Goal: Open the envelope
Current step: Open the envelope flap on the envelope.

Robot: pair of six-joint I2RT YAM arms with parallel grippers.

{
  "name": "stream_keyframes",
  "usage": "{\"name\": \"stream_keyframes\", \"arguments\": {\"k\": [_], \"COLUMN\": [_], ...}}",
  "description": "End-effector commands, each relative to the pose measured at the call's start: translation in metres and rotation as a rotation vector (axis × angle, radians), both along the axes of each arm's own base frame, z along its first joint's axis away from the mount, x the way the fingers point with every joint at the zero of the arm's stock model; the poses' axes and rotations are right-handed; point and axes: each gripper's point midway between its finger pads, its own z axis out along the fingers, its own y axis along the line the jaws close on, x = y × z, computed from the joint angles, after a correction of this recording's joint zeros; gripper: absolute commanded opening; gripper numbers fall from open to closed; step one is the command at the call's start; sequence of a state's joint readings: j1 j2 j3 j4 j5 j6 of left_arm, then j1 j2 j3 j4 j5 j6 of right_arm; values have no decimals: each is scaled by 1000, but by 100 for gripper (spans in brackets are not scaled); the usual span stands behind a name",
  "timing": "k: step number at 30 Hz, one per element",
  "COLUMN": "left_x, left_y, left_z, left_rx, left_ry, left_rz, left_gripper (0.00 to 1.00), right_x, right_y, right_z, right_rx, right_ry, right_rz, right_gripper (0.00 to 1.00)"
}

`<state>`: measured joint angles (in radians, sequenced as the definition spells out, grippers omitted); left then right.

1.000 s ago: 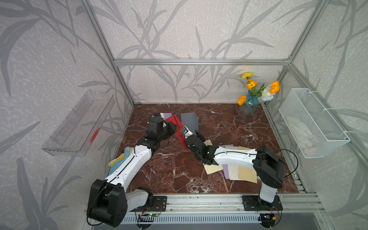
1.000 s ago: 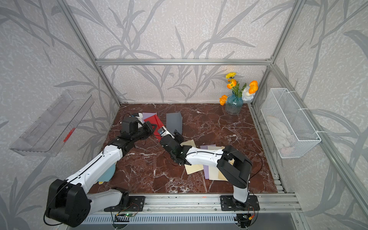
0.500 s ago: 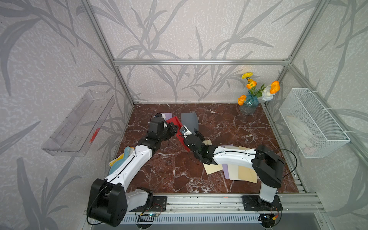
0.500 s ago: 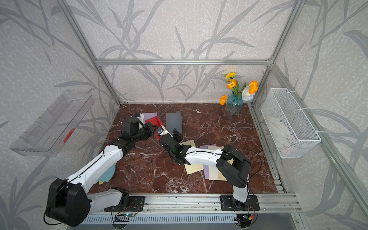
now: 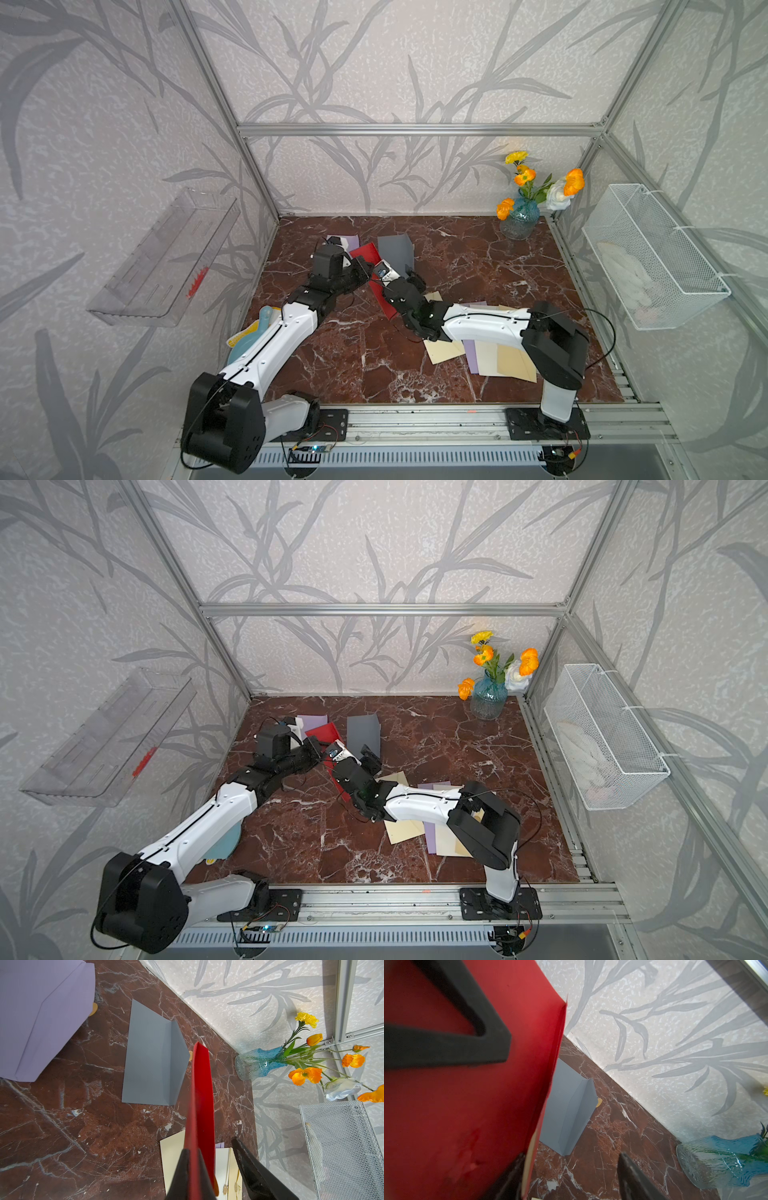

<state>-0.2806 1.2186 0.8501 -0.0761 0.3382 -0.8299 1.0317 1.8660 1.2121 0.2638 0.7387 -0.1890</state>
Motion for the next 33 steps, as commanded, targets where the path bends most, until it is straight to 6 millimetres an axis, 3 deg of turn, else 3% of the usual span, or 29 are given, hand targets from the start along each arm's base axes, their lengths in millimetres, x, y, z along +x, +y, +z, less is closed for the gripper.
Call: {"name": "stream_keyframes", "arguments": {"k": [1,10,21,33], "left_x": [-7,-11,-19,-35], "left_y": [-2,-11,-35,-45], "left_z": [4,7,33,45], "left_rx": [13,-9,-101,-203], "left_ry": [-27,-54,-161,-230], "left_rz": [-37,-94,-241,-344], "left_gripper": [0,0,0,0], "right_x": [16,33,38,42], "right_y": [-20,-53,-57,-66], "right_z": [12,-2,-19,-38], "right_rx": [59,103,140,191], "right_ry": [2,81,158,254], "right_rz": [-63,-129,-135,-128], "right_gripper": [69,69,69,69]}}
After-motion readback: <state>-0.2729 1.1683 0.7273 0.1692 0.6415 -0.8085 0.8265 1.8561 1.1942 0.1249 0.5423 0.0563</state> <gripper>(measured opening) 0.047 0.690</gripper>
